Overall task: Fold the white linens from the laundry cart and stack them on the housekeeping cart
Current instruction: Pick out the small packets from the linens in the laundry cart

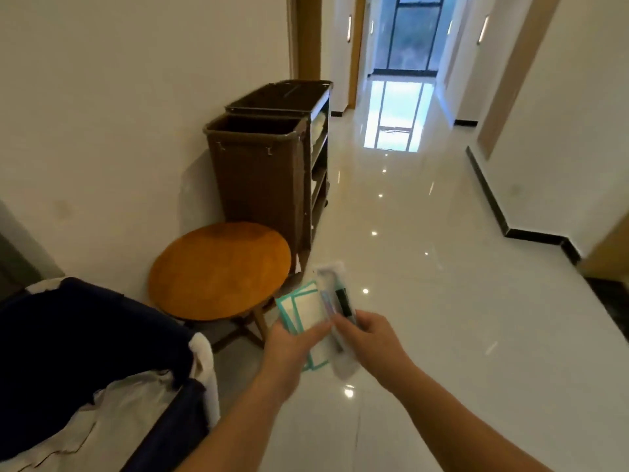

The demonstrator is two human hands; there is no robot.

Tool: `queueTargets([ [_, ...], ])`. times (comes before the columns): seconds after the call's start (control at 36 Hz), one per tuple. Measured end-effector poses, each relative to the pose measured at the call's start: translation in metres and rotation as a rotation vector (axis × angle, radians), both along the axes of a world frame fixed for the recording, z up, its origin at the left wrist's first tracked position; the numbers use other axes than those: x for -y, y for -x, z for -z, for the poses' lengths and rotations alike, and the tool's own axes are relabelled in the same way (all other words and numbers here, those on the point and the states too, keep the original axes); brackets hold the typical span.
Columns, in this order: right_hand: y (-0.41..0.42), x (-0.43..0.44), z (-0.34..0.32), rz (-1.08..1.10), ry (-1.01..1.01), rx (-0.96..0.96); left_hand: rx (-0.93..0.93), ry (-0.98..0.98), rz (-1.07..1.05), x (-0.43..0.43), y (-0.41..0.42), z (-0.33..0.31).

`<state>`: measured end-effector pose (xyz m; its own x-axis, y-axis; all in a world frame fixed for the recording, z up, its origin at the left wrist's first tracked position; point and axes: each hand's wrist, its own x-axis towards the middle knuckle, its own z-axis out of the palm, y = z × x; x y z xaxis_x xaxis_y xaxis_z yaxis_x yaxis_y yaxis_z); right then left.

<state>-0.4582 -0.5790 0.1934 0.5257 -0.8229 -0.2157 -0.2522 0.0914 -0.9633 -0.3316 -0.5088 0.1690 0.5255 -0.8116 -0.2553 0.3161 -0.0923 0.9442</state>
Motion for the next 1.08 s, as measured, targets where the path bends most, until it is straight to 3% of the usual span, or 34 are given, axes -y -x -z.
queueTargets([
  [0.17, 0.068, 0.072, 0.008, 0.066, -0.007, -0.045, -0.036, -0.042, 0.034, 0.078, 0.068, 0.003],
  [0.39, 0.095, 0.162, 0.019, 0.151, -0.075, 0.023, -0.051, -0.020, 0.005, 0.182, 0.091, 0.006],
  [0.67, 0.055, 0.339, 0.024, 0.169, -0.047, 0.067, -0.036, 0.077, 0.179, 0.358, 0.048, 0.012],
  [1.08, -0.016, 0.596, 0.017, 0.244, -0.076, 0.092, -0.128, 0.101, 0.007, 0.628, -0.016, 0.001],
])
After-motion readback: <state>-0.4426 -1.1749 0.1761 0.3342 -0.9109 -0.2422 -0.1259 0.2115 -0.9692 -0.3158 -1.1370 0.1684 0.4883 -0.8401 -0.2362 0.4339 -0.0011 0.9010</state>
